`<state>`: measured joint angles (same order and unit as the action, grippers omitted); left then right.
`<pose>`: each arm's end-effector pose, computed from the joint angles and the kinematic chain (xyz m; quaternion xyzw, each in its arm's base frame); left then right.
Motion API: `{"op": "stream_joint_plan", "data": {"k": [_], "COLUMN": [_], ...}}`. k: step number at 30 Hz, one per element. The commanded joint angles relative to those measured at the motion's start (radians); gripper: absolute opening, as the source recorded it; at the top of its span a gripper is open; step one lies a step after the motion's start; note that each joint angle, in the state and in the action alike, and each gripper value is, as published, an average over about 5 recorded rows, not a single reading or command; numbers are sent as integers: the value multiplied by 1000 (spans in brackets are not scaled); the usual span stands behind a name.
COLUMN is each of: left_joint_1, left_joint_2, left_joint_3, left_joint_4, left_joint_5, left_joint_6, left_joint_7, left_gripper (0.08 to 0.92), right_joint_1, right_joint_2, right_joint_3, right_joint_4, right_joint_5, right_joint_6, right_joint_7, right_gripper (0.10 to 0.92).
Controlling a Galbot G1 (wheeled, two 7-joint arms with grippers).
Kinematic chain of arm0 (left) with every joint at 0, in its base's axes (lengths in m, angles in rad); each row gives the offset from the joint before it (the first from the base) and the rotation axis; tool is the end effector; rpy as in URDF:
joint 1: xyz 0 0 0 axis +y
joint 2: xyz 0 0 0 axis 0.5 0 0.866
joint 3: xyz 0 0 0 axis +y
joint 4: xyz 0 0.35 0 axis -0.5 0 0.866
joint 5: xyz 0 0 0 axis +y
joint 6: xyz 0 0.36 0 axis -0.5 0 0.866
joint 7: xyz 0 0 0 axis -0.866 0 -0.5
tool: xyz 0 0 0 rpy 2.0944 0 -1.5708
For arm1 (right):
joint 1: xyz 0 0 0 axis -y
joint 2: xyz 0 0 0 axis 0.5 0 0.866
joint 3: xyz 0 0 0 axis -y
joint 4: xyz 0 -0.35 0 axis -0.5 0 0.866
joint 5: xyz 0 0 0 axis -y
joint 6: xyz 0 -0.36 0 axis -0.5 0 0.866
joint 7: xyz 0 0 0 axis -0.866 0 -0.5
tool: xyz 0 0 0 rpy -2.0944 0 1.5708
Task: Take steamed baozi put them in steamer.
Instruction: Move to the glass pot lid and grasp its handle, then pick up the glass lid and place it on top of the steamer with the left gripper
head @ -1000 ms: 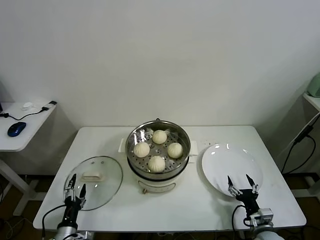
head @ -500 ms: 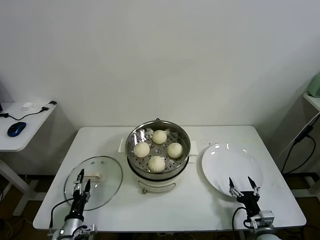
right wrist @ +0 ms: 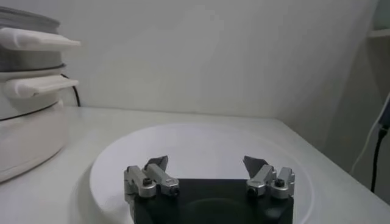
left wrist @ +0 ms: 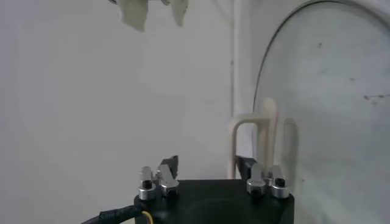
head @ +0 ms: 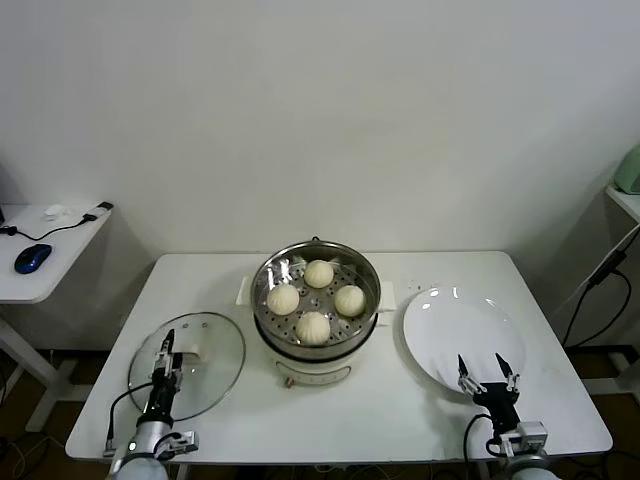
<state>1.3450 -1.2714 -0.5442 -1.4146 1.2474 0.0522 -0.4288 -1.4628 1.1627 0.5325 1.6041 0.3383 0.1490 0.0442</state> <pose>0.2267 0.1268 -0.4731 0.0379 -0.6980 -0.7136 0.0465 0.2044 -0.1371 -0.4279 -0.0104 -0.9927 0.0356 0.1151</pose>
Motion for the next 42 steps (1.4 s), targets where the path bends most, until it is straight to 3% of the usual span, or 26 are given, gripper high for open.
{"op": "stream_joint_plan", "data": {"k": [1,16,24,28,33,36,42], "left_joint_1": [-29,-33,-22,21,91,100,36], "left_joint_2": [2,-12,-1,31,100,131,145], "left_joint_3": [3,5,-5,-25,-66,-82,-7], "left_joint_4": [36,70,8,-153,-429,-557,-678], "left_joint_5": [8,3,-30,-124,-208,-215,-140], "left_joint_6": [5,-18,-34,28,245,358,469], "left_joint_7": [2,-9,3,77,326,433,501], "left_gripper": [588,162,130,130,130,130,130], "right_joint_1": [2,21,22,18,17,18,-7], "right_joint_2": [1,0,-3,-4,-5,-4,-5], "right_joint_3": [-2,-17,5,20,18,13,14], "right_joint_4": [-2,11,49,77,99,100,118], "right_joint_5": [0,11,8,-22,-45,-60,-77], "right_joint_6": [-2,-19,-72,-130,-157,-157,-147], "right_joint_7": [-1,2,13,17,14,13,7], "right_gripper": [823,823,823,823,823,823,823]}}
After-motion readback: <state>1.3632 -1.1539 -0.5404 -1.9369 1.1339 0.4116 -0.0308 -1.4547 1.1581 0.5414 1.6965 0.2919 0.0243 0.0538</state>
